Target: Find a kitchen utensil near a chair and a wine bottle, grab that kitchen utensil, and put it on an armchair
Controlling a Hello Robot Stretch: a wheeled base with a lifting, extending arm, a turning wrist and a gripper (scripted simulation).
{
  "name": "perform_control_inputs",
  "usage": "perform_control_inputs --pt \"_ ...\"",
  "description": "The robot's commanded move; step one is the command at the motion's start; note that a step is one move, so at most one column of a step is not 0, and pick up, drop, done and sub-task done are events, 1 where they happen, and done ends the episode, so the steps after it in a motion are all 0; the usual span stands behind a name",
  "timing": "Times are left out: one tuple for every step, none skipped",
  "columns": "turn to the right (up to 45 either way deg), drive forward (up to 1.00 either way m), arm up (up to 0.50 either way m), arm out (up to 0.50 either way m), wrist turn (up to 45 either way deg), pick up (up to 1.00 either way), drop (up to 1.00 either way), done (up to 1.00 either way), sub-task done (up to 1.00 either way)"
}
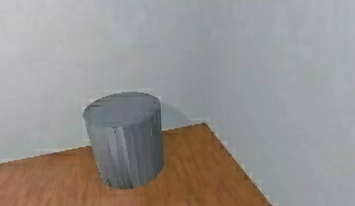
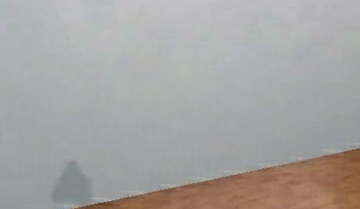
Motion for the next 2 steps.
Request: perform_control_inputs --pt "-45.0 0.0 0.0 0.0 0.0 0.0 0.0 0.0 0.0" --pt "-21.0 0.0 0.0 0.0 0.0 0.0 0.0 0.0 0.0"
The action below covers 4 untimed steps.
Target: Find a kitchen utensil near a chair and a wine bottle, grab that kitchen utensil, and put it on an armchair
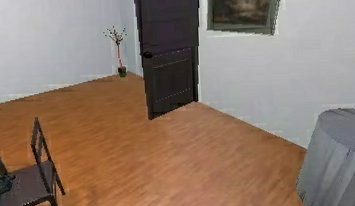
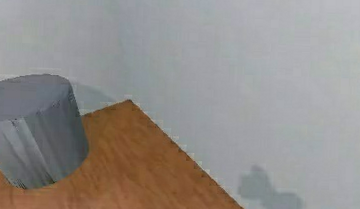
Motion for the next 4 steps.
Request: perform_control_inputs --pt "0.0 1.0 0.0 0.0 0.0 0.0 0.0 0.0 0.0" --pt "-6.0 0.0 0.0 0.0 0.0 0.0 0.0 0.0 0.0" --pt "0.0 0.25 0.0 0.0 0.0 0.0 0.0 0.0 0.0" --pt "-45.0 0.0 0.0 0.0 0.0 0.0 0.0 0.0 0.0"
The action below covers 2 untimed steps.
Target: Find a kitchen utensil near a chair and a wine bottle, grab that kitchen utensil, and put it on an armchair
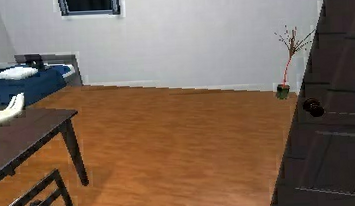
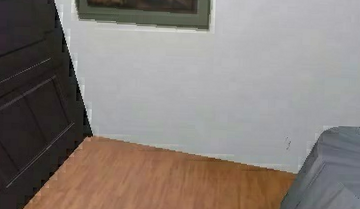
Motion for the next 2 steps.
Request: perform_control_inputs --pt "-12.0 0.0 0.0 0.0 0.0 0.0 0.0 0.0 0.0" --pt "0.0 0.2 0.0 0.0 0.0 0.0 0.0 0.0 0.0"
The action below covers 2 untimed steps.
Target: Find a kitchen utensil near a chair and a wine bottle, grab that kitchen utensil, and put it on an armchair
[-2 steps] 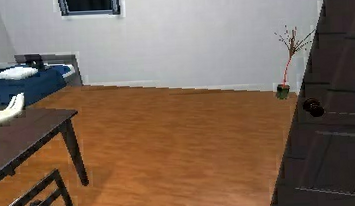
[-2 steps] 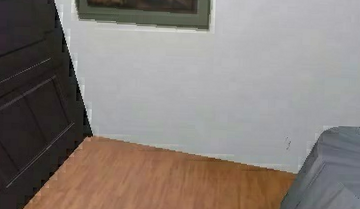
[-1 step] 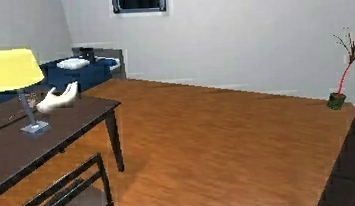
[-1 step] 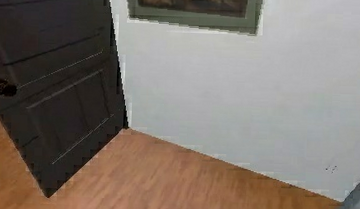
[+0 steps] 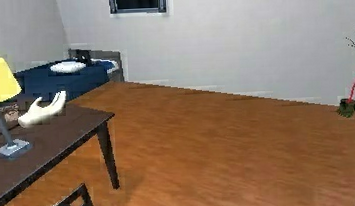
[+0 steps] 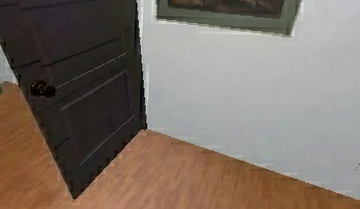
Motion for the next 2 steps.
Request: perform_control_inputs --pt "30.0 0.0 0.0 0.0 0.0 0.0 0.0 0.0 0.0" --pt "0.0 1.0 0.0 0.0 0.0 0.0 0.0 0.0 0.0"
